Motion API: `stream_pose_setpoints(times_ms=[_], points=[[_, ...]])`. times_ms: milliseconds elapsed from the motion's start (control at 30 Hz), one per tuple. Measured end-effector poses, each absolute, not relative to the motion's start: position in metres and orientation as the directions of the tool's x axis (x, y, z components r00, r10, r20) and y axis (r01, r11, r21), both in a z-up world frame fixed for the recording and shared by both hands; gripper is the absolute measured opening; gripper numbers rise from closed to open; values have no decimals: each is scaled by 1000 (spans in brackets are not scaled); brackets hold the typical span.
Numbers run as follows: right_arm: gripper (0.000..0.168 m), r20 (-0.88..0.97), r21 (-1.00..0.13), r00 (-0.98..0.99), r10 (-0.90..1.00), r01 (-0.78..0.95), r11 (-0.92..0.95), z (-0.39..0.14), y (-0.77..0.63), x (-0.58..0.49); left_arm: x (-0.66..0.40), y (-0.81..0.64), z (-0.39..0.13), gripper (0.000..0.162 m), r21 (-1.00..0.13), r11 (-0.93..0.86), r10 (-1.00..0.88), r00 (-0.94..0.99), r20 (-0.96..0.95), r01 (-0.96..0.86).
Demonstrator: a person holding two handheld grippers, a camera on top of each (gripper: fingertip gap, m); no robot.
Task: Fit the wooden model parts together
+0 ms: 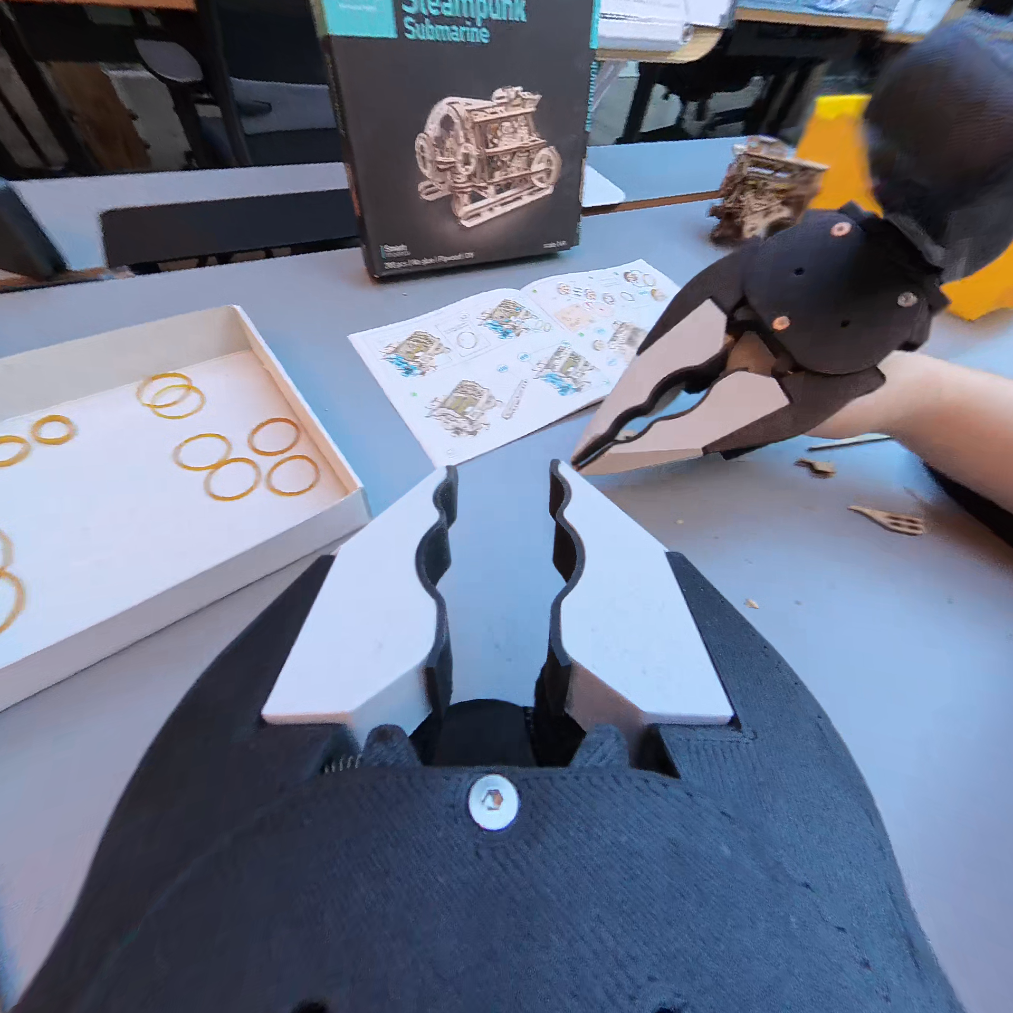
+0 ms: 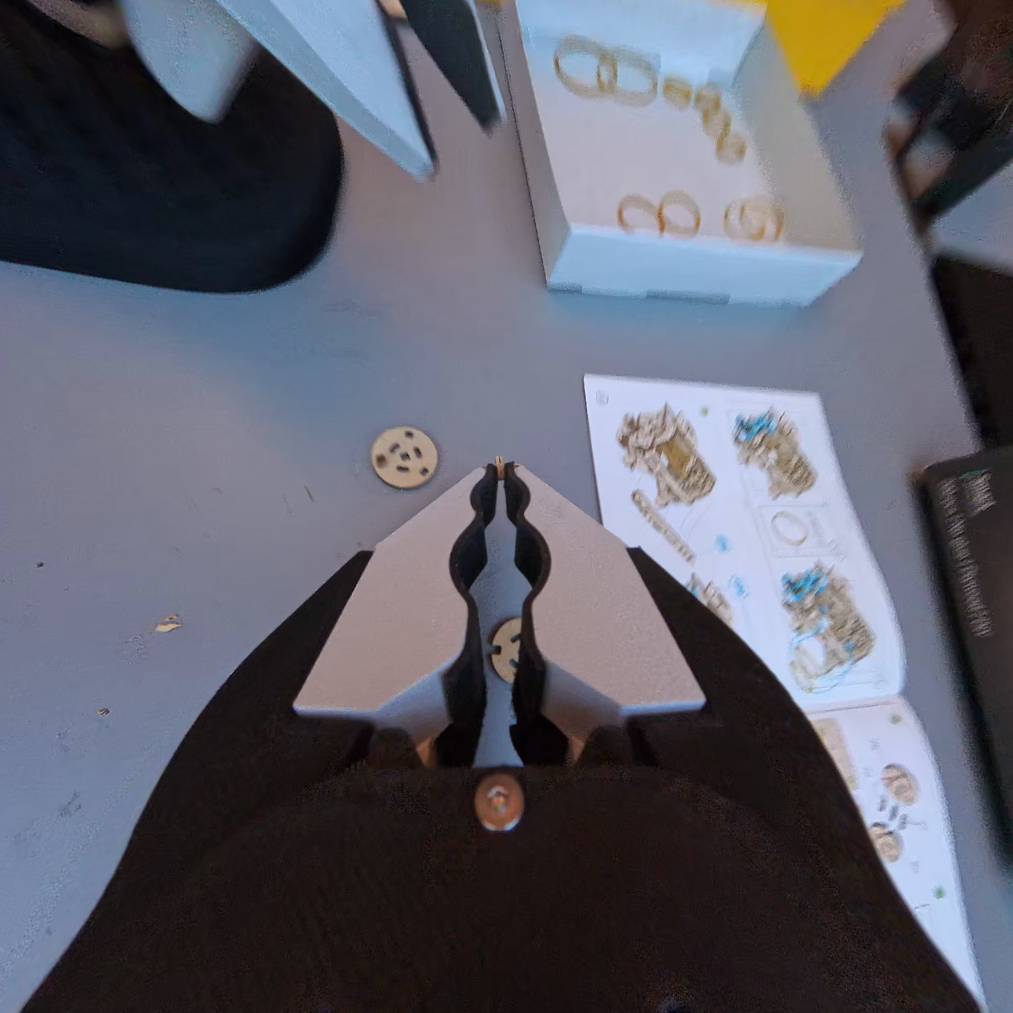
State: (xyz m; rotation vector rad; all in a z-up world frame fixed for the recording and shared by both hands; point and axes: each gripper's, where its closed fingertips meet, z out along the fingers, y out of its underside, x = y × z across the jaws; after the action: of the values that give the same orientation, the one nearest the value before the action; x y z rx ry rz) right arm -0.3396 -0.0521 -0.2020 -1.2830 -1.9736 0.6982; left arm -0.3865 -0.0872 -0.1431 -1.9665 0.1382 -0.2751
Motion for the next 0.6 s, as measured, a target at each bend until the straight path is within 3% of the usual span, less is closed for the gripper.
stream_pose_setpoints(times_ms=[33,133,267,467,600], points=[[3,335,-760,-317,887,467,453,-182,-64,-339,-378,-87,-143,32,-908,-415,-262,947,183,61],[2,573,-716,-291,766,276,641,-133,-92,-330,-354,-92,-130,27,-880,-427,-381,842,382,205],[2,688,-650,-264,676,190,736,-108,-115,-326,-325,-103,-104,20,-815,-445,-538,617,574,370],[2,705,-628,-264,659,201,752,-109,-118,-326,-318,-113,-104,19,-810,-457,-583,564,585,367],[2,694,-645,-262,671,189,741,-106,-120,-325,-314,-115,-105,10,-830,-445,-599,577,555,336]])
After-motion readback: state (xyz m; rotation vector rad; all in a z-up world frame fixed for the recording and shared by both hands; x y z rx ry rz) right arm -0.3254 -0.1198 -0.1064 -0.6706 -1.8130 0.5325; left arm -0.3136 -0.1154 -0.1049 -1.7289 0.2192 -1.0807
